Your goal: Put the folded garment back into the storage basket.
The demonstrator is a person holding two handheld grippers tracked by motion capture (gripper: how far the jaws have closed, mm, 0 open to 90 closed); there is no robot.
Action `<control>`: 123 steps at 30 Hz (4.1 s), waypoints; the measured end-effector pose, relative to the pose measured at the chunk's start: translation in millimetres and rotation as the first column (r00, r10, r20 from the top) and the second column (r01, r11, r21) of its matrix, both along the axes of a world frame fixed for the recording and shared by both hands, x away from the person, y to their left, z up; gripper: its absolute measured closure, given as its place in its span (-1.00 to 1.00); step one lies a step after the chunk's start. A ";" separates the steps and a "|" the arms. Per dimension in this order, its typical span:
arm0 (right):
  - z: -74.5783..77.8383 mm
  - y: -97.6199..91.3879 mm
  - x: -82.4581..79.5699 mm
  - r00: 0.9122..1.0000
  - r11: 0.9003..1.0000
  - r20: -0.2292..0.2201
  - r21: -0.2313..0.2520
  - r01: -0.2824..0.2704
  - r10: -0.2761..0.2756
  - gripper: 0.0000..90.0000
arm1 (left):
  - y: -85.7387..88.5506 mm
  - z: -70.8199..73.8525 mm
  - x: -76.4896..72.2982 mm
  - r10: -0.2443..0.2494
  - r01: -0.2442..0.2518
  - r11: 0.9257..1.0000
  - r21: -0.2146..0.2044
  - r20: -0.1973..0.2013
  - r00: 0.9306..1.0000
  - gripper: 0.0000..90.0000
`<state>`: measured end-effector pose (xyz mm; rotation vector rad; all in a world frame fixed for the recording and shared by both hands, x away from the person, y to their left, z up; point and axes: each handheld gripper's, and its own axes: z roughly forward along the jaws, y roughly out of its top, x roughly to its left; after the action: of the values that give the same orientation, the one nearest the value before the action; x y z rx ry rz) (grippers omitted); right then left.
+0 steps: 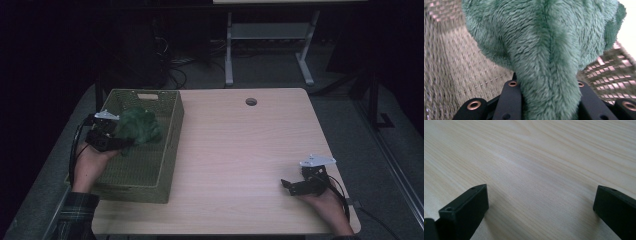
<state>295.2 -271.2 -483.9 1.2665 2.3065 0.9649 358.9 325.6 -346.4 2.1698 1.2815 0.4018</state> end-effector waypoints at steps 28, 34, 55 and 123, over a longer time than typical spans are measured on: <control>0.2 0.3 -0.6 1.000 1.000 -0.004 0.001 -0.009 0.009 -1.00 | 6.5 -56.5 15.3 0.003 0.002 0.999 0.035 -0.141 0.990 -0.21; 0.1 0.3 -0.5 1.000 1.000 -0.004 0.000 -0.015 0.015 -1.00 | 10.7 -47.4 11.2 -0.023 0.022 1.000 -0.009 -0.100 0.995 -0.46; 0.1 0.3 -0.4 1.000 1.000 -0.004 0.000 -0.017 0.017 -1.00 | -24.2 5.7 -6.2 -0.084 0.094 0.992 -0.086 0.109 0.990 -0.68; 0.1 0.5 -0.5 1.000 1.000 -0.004 0.001 -0.015 0.015 -1.00 | -239.5 -123.9 -14.9 -0.347 0.360 0.931 -0.066 0.147 0.926 -0.68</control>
<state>294.7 -270.7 -483.8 1.2547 2.3217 0.9689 344.0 86.2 -470.2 2.1972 0.7962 0.3249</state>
